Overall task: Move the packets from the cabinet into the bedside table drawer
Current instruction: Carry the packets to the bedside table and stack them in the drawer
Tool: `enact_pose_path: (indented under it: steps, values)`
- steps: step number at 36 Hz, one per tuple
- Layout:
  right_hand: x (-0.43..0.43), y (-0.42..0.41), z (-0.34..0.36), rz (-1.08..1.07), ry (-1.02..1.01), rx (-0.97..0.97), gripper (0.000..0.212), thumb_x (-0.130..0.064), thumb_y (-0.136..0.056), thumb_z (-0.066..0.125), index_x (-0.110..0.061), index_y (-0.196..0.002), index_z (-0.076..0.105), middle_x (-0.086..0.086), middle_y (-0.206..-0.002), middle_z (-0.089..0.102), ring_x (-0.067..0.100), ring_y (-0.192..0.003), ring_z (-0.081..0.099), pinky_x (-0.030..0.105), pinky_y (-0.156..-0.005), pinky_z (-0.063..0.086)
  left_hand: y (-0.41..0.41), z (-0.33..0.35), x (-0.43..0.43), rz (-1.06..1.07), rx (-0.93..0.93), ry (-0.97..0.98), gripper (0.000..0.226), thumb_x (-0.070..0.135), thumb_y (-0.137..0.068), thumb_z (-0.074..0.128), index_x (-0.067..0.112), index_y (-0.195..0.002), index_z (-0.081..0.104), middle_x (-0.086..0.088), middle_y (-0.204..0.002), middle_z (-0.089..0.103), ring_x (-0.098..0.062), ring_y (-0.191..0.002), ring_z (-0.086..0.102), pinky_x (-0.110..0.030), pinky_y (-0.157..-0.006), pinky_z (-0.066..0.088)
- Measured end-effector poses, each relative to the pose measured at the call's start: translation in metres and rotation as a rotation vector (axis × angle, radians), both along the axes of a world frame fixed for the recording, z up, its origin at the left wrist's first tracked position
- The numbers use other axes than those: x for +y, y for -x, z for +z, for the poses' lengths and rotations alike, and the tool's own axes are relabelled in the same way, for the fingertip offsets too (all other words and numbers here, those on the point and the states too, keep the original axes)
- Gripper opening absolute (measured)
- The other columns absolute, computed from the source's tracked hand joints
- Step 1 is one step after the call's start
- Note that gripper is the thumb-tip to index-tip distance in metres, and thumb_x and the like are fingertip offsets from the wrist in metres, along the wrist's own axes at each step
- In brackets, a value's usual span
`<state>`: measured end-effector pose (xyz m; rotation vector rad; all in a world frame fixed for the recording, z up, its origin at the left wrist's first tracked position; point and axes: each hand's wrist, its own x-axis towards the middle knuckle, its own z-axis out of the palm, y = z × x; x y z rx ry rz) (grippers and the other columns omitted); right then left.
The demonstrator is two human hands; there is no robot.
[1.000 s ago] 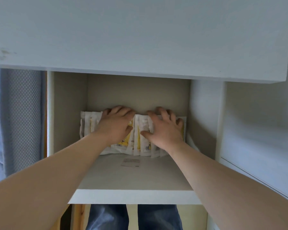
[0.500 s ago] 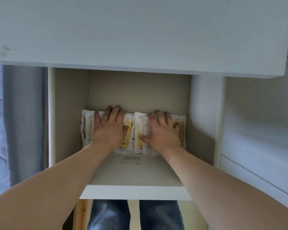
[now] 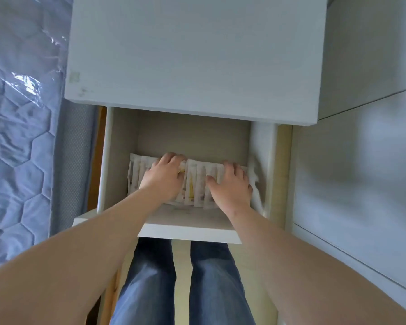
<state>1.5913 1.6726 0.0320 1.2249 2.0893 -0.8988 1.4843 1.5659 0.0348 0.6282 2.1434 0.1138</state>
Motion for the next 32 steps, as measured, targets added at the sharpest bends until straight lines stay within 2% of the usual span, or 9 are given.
enact_pose_path:
  steps: [6, 9, 14, 17, 20, 21, 27, 30, 32]
  values:
    - [-0.003, -0.016, 0.073, -0.169, 0.025, 0.087, 0.054, -0.040, -0.093, 0.047, -0.021, -0.142, 0.032, 0.002, -0.150, 0.029, 0.026, -0.136, 0.029, 0.042, -0.108, 0.028, -0.002, 0.075, -0.004, 0.231, -0.054, -0.057, 0.043, 0.021, -0.098, 0.042, 0.021, -0.141, 0.037, -0.006, -0.145, 0.038, -0.025, -0.121, 0.048, -0.038, -0.095, 0.047]
    - [-0.010, -0.026, 0.110, -0.233, 0.040, 0.134, 0.046, -0.036, -0.093, 0.049, -0.020, -0.135, 0.038, 0.002, -0.145, 0.036, 0.025, -0.130, 0.036, 0.041, -0.106, 0.033, -0.007, 0.113, -0.011, 0.332, -0.062, -0.127, 0.041, 0.018, -0.099, 0.042, 0.022, -0.139, 0.040, -0.004, -0.141, 0.042, -0.019, -0.116, 0.049, -0.027, -0.089, 0.043]
    - [-0.030, -0.038, 0.160, -0.352, 0.064, 0.200, 0.051, -0.032, -0.091, 0.049, -0.023, -0.139, 0.037, 0.003, -0.144, 0.038, 0.024, -0.129, 0.039, 0.043, -0.108, 0.035, -0.015, 0.163, -0.024, 0.408, -0.078, -0.208, 0.036, 0.018, -0.099, 0.042, 0.021, -0.134, 0.044, -0.002, -0.136, 0.049, -0.019, -0.119, 0.048, -0.028, -0.091, 0.040]
    - [-0.046, -0.040, 0.184, -0.401, 0.052, 0.217, 0.052, -0.033, -0.091, 0.049, -0.022, -0.140, 0.036, 0.003, -0.144, 0.039, 0.024, -0.129, 0.040, 0.040, -0.106, 0.036, -0.020, 0.186, -0.032, 0.422, -0.090, -0.258, 0.035, 0.018, -0.099, 0.043, 0.022, -0.133, 0.045, 0.000, -0.133, 0.051, -0.017, -0.116, 0.049, -0.023, -0.087, 0.040]
    - [-0.061, -0.039, 0.206, -0.462, 0.032, 0.254, 0.051, -0.033, -0.092, 0.049, -0.020, -0.140, 0.036, 0.003, -0.142, 0.040, 0.023, -0.128, 0.040, 0.038, -0.105, 0.035, -0.023, 0.204, -0.038, 0.392, -0.103, -0.308, 0.034, 0.019, -0.099, 0.043, 0.023, -0.132, 0.045, 0.001, -0.130, 0.052, -0.011, -0.101, 0.049, -0.013, -0.063, 0.038]
    - [-0.067, -0.039, 0.213, -0.490, 0.024, 0.274, 0.051, -0.033, -0.092, 0.049, -0.020, -0.140, 0.036, 0.002, -0.142, 0.040, 0.023, -0.128, 0.040, 0.038, -0.105, 0.035, -0.023, 0.210, -0.039, 0.365, -0.107, -0.323, 0.032, 0.019, -0.099, 0.043, 0.023, -0.131, 0.046, 0.001, -0.129, 0.053, -0.010, -0.099, 0.048, -0.012, -0.059, 0.036]
    - [-0.096, -0.048, 0.253, -0.761, -0.030, 0.447, 0.057, -0.026, -0.089, 0.052, -0.019, -0.142, 0.035, 0.001, -0.145, 0.039, 0.020, -0.133, 0.037, 0.039, -0.109, 0.033, -0.030, 0.245, -0.039, 0.107, -0.111, -0.419, 0.031, 0.019, -0.098, 0.042, 0.023, -0.128, 0.049, 0.001, -0.129, 0.054, -0.009, -0.095, 0.050, -0.020, -0.076, 0.042]
    - [-0.112, -0.067, 0.271, -0.897, -0.072, 0.510, 0.055, -0.028, -0.091, 0.052, -0.019, -0.143, 0.034, 0.000, -0.147, 0.037, 0.020, -0.134, 0.036, 0.036, -0.107, 0.032, -0.043, 0.263, -0.036, -0.020, -0.113, -0.456, 0.030, 0.019, -0.098, 0.041, 0.022, -0.127, 0.050, 0.002, -0.126, 0.055, -0.007, -0.082, 0.055, -0.020, -0.068, 0.045]
    - [-0.122, -0.084, 0.283, -0.995, -0.108, 0.539, 0.057, -0.030, -0.091, 0.052, -0.019, -0.143, 0.034, 0.002, -0.147, 0.036, 0.020, -0.131, 0.040, 0.037, -0.107, 0.036, -0.060, 0.277, -0.033, -0.112, -0.130, -0.479, 0.031, 0.018, -0.098, 0.041, 0.021, -0.127, 0.050, 0.003, -0.124, 0.055, -0.008, -0.084, 0.055, -0.022, -0.073, 0.047]
